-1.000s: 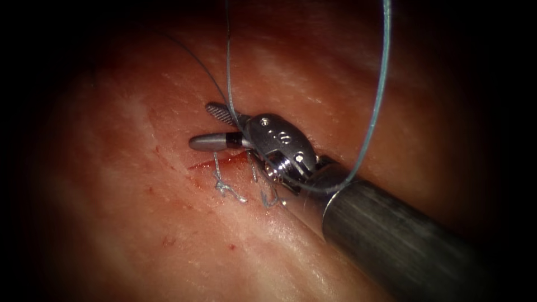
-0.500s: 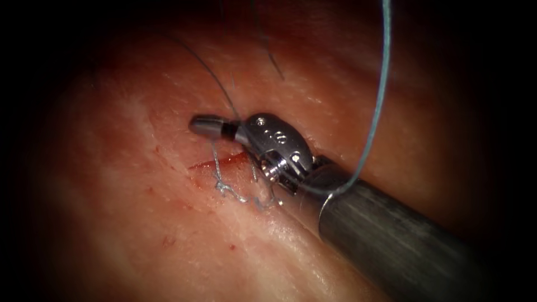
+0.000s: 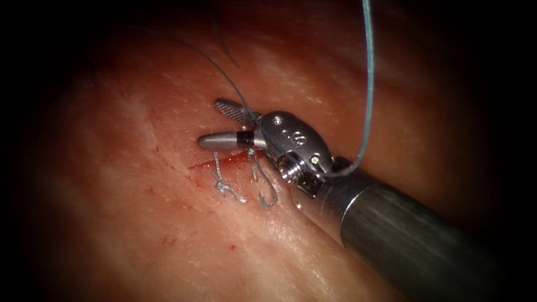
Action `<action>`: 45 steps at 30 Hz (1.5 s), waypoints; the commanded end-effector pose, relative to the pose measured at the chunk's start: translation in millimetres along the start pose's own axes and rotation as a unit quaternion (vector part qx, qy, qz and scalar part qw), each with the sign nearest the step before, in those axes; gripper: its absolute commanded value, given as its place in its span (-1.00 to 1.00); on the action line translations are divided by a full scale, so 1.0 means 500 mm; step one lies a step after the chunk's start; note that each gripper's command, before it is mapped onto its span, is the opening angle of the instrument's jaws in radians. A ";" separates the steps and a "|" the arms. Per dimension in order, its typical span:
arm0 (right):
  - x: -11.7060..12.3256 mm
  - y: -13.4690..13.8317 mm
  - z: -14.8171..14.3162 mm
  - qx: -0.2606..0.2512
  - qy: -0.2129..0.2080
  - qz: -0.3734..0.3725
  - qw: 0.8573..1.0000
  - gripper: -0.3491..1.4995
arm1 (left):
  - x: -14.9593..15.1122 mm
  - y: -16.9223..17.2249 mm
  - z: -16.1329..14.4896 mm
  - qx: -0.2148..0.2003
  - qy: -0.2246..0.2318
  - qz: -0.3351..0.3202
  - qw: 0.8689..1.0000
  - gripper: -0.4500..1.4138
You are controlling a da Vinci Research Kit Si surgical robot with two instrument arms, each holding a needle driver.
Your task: Wound Closure
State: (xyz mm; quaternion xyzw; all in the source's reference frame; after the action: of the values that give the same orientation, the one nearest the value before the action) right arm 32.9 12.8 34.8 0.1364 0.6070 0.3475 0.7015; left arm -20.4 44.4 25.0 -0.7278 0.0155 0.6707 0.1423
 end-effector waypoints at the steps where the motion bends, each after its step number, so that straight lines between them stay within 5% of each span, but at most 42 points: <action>1: 0.0030 0.0032 -0.0025 -0.018 0.019 0.003 1.000 0.82 | -0.0015 -0.0016 0.0010 0.001 -0.004 0.003 1.000 -1.00; 5: 0.0092 0.0087 -0.0112 -0.054 0.051 -0.012 0.997 0.82 | -0.0075 -0.0036 0.0014 0.022 -0.029 0.023 0.999 -1.00; 10: 0.0100 0.0139 -0.0171 -0.079 0.052 -0.017 0.995 0.80 | -0.0132 -0.0038 0.0020 0.038 -0.047 0.037 0.998 -1.00; 11: 0.0097 0.0148 -0.0177 -0.082 0.051 -0.018 0.995 0.80 | -0.0140 -0.0039 0.0020 0.040 -0.049 0.039 0.997 -0.82; 15: 0.0084 0.0183 -0.0192 -0.097 0.049 -0.022 0.994 0.80 | -0.0167 -0.0039 0.0019 0.049 -0.057 0.001 0.997 0.42; 17: 0.0076 0.0198 -0.0194 -0.103 0.049 -0.024 0.993 0.80 | -0.0176 -0.0033 0.0015 0.060 -0.067 -0.022 0.996 0.67; 20: 0.0062 0.0207 -0.0194 -0.105 0.048 -0.028 0.993 0.80 | -0.0187 -0.0009 0.0005 0.070 -0.087 -0.052 0.992 0.80; 25: 0.0030 0.0197 -0.0195 -0.105 0.041 -0.038 0.993 0.80 | -0.0203 0.0059 -0.0041 0.071 -0.116 -0.079 0.988 0.82; 34: 0.0010 0.0171 -0.0210 -0.104 0.031 -0.030 0.994 0.82 | -0.0218 0.0144 -0.0116 0.041 -0.095 -0.085 0.991 0.84; 45: 0.0011 0.0040 -0.0238 -0.034 0.036 -0.032 0.998 0.82 | -0.0272 0.0365 -0.0028 -0.019 -0.077 -0.064 0.995 0.75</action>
State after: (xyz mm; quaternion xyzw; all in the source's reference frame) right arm 20.3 11.6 32.5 0.0810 0.6234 0.3514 0.6938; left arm -24.4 23.0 34.5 -0.6765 -0.0547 0.7143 0.1709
